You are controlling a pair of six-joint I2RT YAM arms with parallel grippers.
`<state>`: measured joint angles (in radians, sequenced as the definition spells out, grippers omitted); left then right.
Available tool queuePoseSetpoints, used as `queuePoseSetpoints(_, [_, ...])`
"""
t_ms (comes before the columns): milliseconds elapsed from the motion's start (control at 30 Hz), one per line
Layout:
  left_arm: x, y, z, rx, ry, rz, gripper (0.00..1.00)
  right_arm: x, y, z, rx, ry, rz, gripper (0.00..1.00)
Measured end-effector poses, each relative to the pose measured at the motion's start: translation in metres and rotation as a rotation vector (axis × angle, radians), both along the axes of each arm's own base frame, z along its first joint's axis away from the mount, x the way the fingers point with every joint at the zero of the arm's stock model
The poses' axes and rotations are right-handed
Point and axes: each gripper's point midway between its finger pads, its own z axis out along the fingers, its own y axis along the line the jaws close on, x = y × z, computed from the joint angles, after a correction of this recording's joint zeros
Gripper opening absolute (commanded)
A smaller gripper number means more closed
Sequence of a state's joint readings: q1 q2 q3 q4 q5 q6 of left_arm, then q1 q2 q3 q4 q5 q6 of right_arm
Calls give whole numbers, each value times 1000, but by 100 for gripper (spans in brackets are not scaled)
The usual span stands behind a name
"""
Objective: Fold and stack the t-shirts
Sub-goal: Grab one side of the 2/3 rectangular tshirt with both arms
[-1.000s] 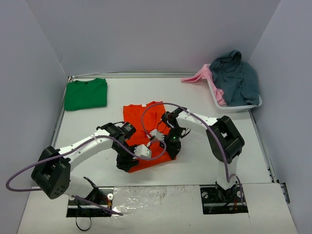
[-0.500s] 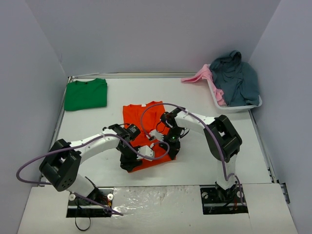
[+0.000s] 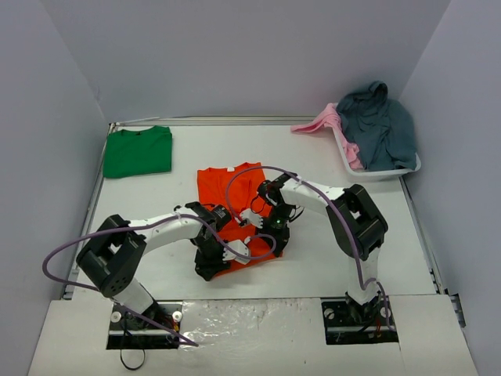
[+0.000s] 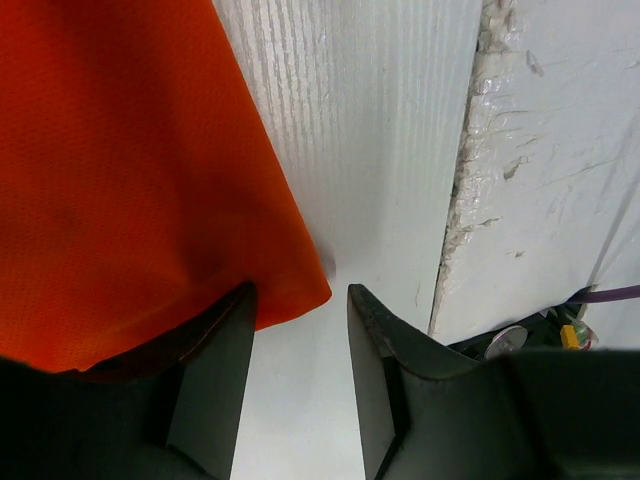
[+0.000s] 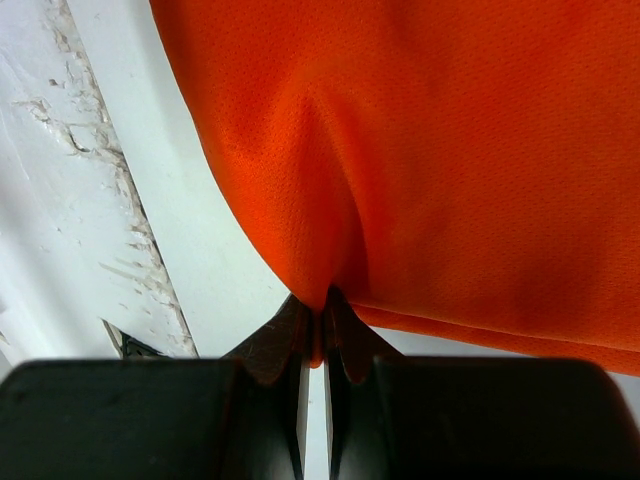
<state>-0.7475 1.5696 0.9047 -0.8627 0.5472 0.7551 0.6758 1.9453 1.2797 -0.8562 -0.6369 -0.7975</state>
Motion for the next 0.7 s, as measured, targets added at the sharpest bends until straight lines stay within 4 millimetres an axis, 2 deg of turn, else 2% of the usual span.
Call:
queuePoseSetpoints(367, [-1, -2, -4, 58, 11, 19, 40, 0, -1, -3, -7, 5, 1, 0])
queuePoseSetpoints(600, [2, -3, -7, 105, -18, 31, 32, 0, -1, -4, -12, 7, 1, 0])
queuePoseSetpoints(700, [2, -3, -8, 131, -47, 28, 33, 0, -1, -4, -13, 6, 1, 0])
